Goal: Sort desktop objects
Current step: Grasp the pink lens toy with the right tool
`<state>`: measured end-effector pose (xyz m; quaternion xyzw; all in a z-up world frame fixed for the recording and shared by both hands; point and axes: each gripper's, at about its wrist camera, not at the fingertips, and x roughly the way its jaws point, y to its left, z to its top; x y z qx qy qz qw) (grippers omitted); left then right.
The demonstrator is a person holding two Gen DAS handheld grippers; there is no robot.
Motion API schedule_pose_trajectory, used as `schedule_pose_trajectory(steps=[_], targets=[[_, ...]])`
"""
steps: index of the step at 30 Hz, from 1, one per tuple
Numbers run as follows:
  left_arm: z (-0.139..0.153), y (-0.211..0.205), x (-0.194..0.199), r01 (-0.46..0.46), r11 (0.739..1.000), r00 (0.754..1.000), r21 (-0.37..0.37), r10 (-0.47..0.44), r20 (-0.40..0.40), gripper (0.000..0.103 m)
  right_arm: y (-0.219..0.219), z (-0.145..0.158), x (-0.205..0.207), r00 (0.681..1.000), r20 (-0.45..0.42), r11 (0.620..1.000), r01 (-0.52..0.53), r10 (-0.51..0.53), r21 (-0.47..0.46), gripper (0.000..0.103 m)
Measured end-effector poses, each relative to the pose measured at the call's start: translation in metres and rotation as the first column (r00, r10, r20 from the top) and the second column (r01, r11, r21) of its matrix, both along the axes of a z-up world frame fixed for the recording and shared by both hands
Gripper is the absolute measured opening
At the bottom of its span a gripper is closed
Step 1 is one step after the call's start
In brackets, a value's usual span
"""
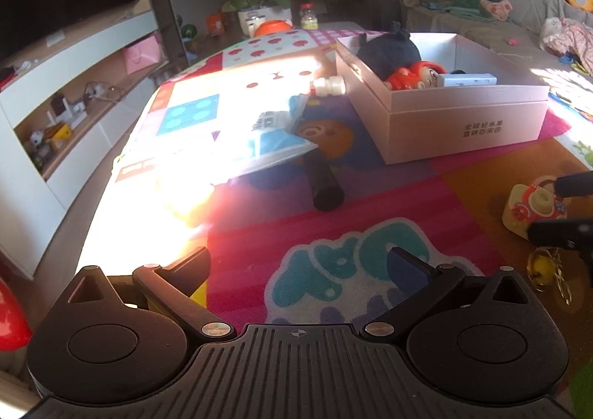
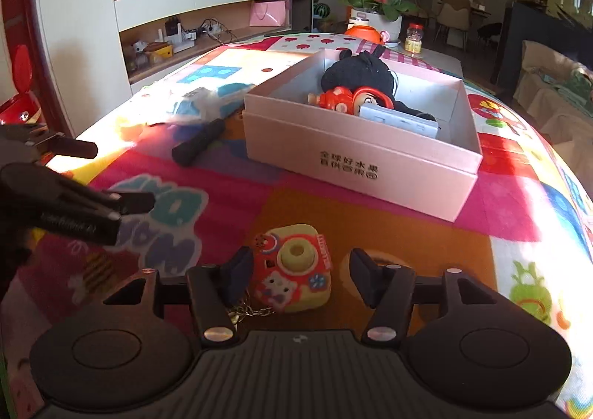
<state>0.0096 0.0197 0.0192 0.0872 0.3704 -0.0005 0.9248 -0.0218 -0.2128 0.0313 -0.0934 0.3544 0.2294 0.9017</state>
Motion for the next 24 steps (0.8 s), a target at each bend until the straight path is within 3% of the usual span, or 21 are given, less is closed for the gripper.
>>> schedule_pose_trajectory(steps=[4,11,12,13,15,16,18,21,23,24], targets=[[-0.006,-0.005,0.005,0.017,0.999,1.000,-0.028,-0.017,-0.005,0.103,-0.011,-0.001,-0.019,0.998,0.068,1.000,-0.007,0.009,-0.027,0.085],[0.004,-0.003,-0.005,0.088,0.990,0.995,-0.113,-0.082,0.057,0.103,-0.003,-0.008,-0.005,0.997,0.044,0.998,-0.065,0.065,0.003,0.085],[0.006,-0.003,-0.003,0.084,0.990,0.995,-0.117,-0.076,0.065,0.103,0.000,-0.010,-0.004,0.997,0.039,0.998,-0.067,0.067,0.001,0.077],[0.007,-0.001,-0.001,0.077,0.989,0.995,-0.123,-0.069,0.072,0.103,0.002,-0.011,-0.005,0.996,0.027,0.997,-0.080,0.080,0.005,0.059],[0.009,0.001,0.011,0.056,0.989,0.996,-0.139,-0.044,0.082,0.097,0.005,-0.011,-0.008,0.995,0.015,0.995,-0.098,0.098,0.009,0.045],[0.009,0.000,0.017,0.047,0.989,0.996,-0.144,-0.036,0.078,0.085,0.005,-0.010,-0.011,0.995,0.020,0.995,-0.100,0.100,0.005,0.045],[0.006,-0.003,0.037,0.029,0.989,0.998,-0.144,-0.021,0.056,0.081,0.006,-0.010,-0.017,0.994,0.031,0.995,-0.103,0.104,-0.008,0.045],[-0.003,-0.011,0.060,0.009,0.996,0.999,-0.086,-0.005,0.046,0.078,0.005,-0.008,-0.023,0.994,0.036,0.994,-0.104,0.105,-0.028,0.045],[-0.008,-0.015,0.067,0.027,0.998,0.999,-0.056,-0.025,0.046,0.069,0.002,-0.005,-0.026,0.994,0.039,0.994,-0.101,0.102,-0.039,0.045],[-0.009,-0.017,0.067,0.035,0.998,0.998,-0.048,-0.033,0.044,0.058,0.001,-0.003,-0.028,0.994,0.038,0.994,-0.099,0.101,-0.044,0.045]])
